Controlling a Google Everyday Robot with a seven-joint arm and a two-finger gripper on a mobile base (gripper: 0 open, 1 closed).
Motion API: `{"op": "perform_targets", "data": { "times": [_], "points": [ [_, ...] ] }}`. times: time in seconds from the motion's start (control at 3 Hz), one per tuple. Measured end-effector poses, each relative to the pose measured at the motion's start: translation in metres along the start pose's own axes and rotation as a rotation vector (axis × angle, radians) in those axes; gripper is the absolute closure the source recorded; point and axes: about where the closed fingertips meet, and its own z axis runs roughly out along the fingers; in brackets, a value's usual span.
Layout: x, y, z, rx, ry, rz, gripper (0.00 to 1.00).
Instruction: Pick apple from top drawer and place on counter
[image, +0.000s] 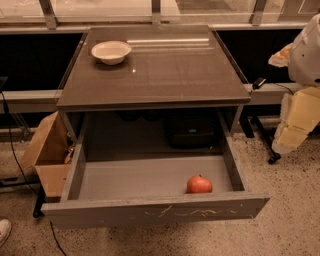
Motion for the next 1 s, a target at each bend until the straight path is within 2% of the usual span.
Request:
{"op": "perform_targets", "data": {
  "times": [0.33,0.67,1.0],
  "points": [
    [0.000,0.000,0.000,0.000,0.000,0.000,0.00],
    [0.001,0.004,0.016,0.007,0.039,0.068,0.00],
    [0.000,0.016,0.052,0.025,0.143,0.166,0.00]
  ]
}}
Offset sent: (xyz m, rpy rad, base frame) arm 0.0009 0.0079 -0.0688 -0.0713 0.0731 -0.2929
